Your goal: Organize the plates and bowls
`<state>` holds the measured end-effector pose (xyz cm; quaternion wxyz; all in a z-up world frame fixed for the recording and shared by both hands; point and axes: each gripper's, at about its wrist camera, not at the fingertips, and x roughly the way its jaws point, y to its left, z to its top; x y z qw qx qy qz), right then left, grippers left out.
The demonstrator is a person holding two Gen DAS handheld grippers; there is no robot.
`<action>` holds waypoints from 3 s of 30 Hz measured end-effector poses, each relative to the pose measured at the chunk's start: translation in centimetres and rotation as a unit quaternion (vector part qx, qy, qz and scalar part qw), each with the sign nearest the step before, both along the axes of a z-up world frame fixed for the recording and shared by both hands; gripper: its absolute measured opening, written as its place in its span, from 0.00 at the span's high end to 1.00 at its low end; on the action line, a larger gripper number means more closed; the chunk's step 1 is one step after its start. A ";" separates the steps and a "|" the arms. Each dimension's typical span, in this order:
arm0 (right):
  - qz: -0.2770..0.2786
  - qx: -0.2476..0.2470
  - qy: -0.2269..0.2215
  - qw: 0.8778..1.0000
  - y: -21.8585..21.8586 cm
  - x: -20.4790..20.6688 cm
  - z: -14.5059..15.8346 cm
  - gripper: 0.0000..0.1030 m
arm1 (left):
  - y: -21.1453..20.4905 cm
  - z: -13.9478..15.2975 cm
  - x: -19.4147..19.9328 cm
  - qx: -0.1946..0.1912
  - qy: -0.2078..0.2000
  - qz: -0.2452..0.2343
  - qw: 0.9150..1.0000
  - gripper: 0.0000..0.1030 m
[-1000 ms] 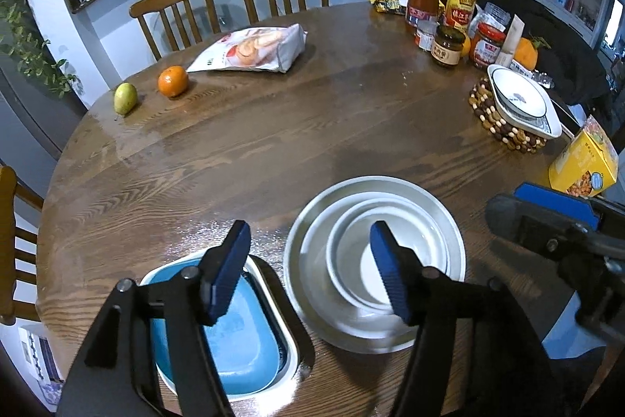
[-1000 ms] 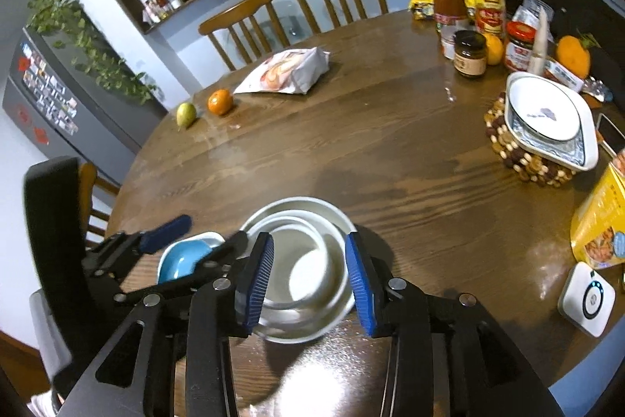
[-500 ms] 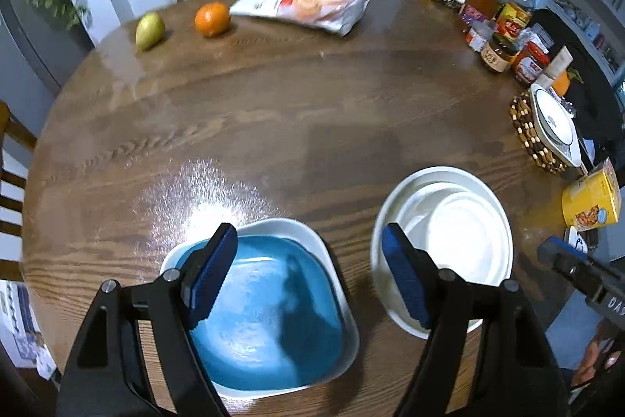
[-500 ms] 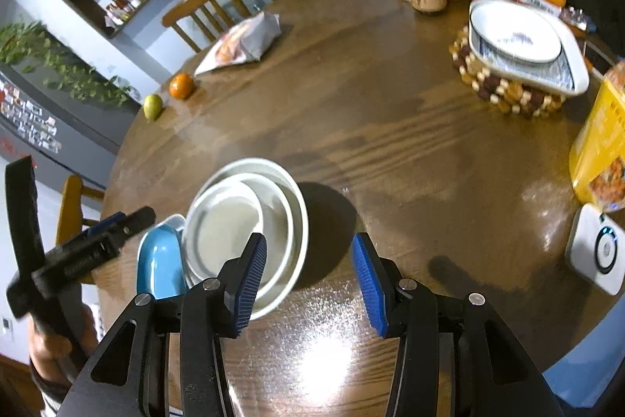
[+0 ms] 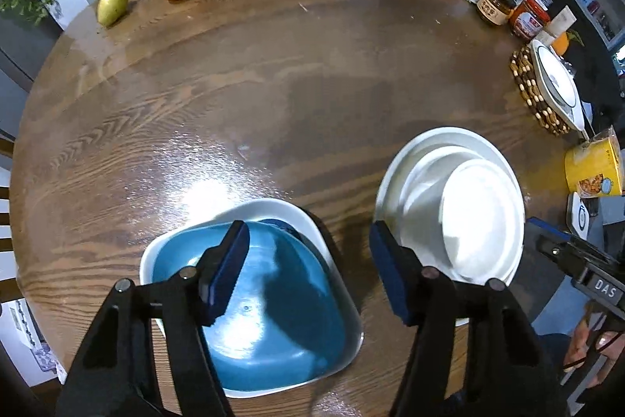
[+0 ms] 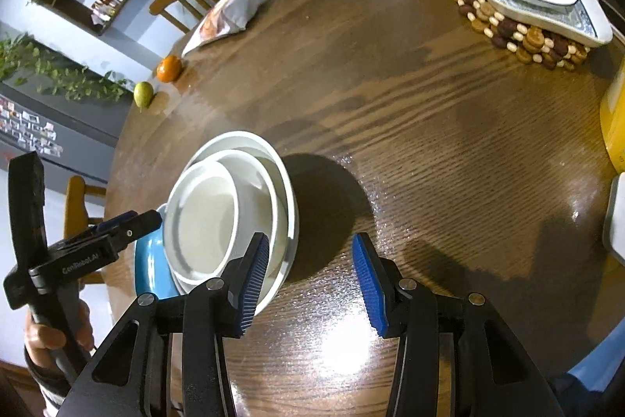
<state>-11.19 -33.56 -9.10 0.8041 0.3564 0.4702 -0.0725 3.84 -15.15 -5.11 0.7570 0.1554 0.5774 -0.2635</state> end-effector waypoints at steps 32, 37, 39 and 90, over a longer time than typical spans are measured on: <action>0.023 -0.002 0.017 1.000 0.0 1.9 -0.3 0.80 | -5.0 -1.4 -1.1 0.054 -0.001 -0.088 0.995 0.98; 0.028 0.031 0.009 0.999 -0.1 2.0 -1.0 0.88 | -4.7 -1.7 -0.3 0.033 0.023 -0.074 0.996 0.98; 0.032 0.022 0.006 0.999 0.2 2.1 -0.8 0.89 | -4.7 -1.6 -0.5 0.030 0.022 -0.069 0.997 0.98; 0.202 -0.076 -0.006 0.976 14.2 10.5 2.5 0.89 | 12.4 1.0 -0.3 -0.002 -0.042 0.163 0.986 0.90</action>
